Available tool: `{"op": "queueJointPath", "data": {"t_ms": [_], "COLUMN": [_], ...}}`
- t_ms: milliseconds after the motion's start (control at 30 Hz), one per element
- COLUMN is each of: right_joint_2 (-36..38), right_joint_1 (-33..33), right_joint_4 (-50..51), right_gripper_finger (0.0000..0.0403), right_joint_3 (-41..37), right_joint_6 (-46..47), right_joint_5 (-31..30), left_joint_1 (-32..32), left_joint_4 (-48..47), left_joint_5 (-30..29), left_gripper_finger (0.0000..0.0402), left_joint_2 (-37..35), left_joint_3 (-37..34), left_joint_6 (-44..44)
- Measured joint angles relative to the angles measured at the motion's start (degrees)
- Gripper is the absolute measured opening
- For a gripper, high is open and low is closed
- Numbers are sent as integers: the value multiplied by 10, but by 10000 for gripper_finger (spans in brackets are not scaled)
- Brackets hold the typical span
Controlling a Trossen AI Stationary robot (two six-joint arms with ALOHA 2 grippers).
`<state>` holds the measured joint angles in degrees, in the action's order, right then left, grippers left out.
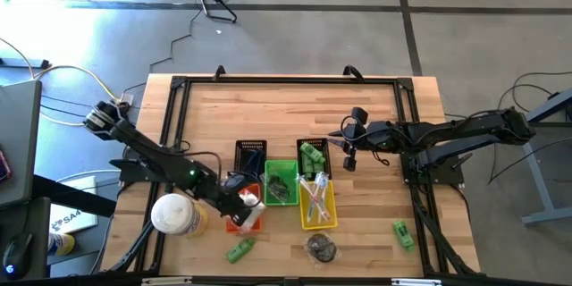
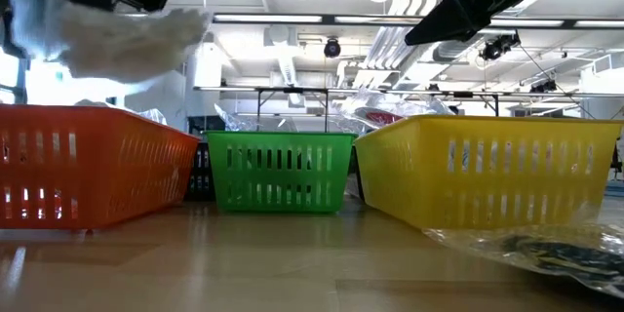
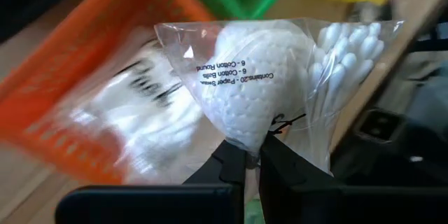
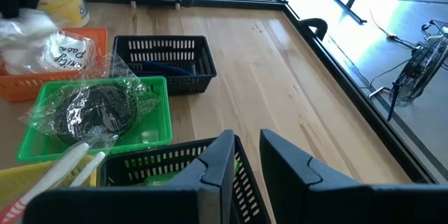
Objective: Pick & Place Travel size toiletries
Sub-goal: Put the white vanity pack into the orange bin
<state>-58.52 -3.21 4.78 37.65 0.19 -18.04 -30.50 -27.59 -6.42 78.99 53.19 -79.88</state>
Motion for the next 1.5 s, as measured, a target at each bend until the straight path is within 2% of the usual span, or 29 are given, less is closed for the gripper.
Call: {"op": "queueJointPath", "data": {"t_ms": [167, 333, 667, 1033, 1133, 1300, 1500], "right_joint_2": [0, 0, 0, 0, 0, 0, 0], "right_joint_1": [0, 0, 0, 0, 0, 0, 0], "right_joint_4": [-4, -4, -5, -5, -5, -4, -3], "right_gripper_finger": [63, 63, 63, 63, 63, 63, 63], "right_joint_3": [0, 0, 0, 0, 0, 0, 0], "right_joint_6": [0, 0, 1, 1, 1, -1, -4], "right_joint_5": [2, 2, 2, 6, 21, 42, 43], "left_joint_1": [1, 1, 1, 1, 1, 1, 2], "left_joint_4": [-72, -102, -79, -52, -53, -56, -56], "left_joint_5": [6, 17, 59, 78, 81, 79, 113], "left_gripper_finger": [10, 10, 10, 13, 33, 93, 133], "left_joint_2": [13, 22, 81, 83, 83, 83, 82], "left_joint_3": [16, 16, 16, 17, 17, 16, 16], "left_joint_6": [-19, -34, -29, -29, -29, -29, -29]}}
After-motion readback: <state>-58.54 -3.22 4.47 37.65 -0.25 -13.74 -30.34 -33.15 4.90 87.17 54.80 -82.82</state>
